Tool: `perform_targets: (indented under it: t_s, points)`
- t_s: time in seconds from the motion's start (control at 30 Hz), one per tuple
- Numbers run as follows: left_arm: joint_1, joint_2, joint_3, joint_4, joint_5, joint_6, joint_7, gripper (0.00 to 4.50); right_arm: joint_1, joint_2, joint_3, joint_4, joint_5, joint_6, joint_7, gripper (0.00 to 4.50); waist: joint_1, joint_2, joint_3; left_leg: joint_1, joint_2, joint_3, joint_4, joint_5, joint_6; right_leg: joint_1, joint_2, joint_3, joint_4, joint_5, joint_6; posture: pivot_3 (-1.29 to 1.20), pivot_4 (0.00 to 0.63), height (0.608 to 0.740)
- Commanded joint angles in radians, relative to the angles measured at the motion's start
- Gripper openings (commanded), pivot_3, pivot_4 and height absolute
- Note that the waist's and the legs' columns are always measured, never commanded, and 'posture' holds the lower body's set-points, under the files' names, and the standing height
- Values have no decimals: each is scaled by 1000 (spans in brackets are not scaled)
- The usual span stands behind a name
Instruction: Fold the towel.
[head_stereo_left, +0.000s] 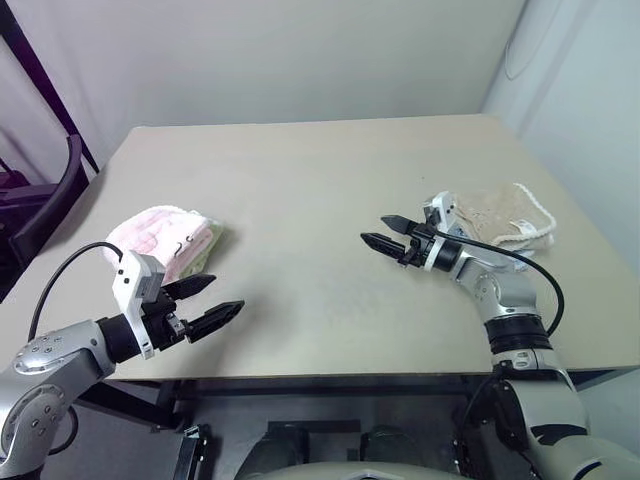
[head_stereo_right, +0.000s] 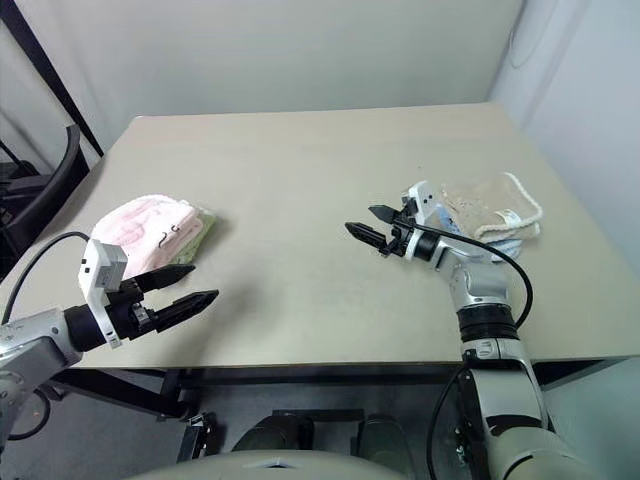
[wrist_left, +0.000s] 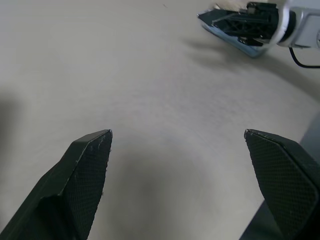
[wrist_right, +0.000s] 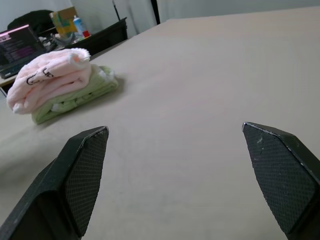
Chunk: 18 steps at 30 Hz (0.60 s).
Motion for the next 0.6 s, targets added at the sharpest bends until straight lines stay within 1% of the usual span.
perform_targets:
  t_s: [0.03,0.07,0.1,0.13,0.2,0.23,0.33,0.6]
  points:
    - [-2,-6,29,11,23,-38,2,4484,-45,4,-5,-11,17,10,-5,4500,6,-1,0,0,-6,-11,-1,3,-1,-6,15,22,0,3,-6,0,0,740]
    - [-4,-9,30,26,32,-39,9,4484,-48,3,-5,-6,17,9,-4,4500,19,-2,0,-1,-6,-11,-1,2,-4,-11,48,69,-2,6,-6,0,0,740]
    - [-7,-11,29,39,40,-40,14,4484,-52,2,-5,0,17,8,-3,4500,29,-4,1,0,-10,-11,-2,3,-5,-11,51,93,-3,5,-1,0,0,740]
    - [-17,-22,28,67,62,-59,27,4484,-55,1,-2,5,10,2,-6,4500,41,-4,1,2,-13,-10,-4,4,-6,-13,50,103,-4,4,12,0,0,740]
    - [-42,-36,21,124,107,-89,51,4484,-65,0,6,23,-11,-18,-19,4500,56,-4,1,3,-12,-11,-7,6,-10,-17,51,105,1,3,11,0,0,740]
    - [-51,-42,19,145,125,-114,43,4484,-70,0,10,33,-17,-25,-22,4500,59,-5,0,3,-11,-12,-8,7,-12,-19,51,105,3,2,8,0,0,740]
    - [-67,-53,15,184,143,-154,13,4484,-81,2,13,47,-20,-35,-18,4500,54,-4,0,3,-7,-11,-10,9,-14,-21,54,105,3,2,3,0,0,740]
    - [-101,-70,-2,279,223,-242,-14,4484,-77,-8,-11,44,5,-31,-3,4500,49,-5,0,3,-7,-7,-12,10,-11,-23,55,110,3,4,6,0,0,740]
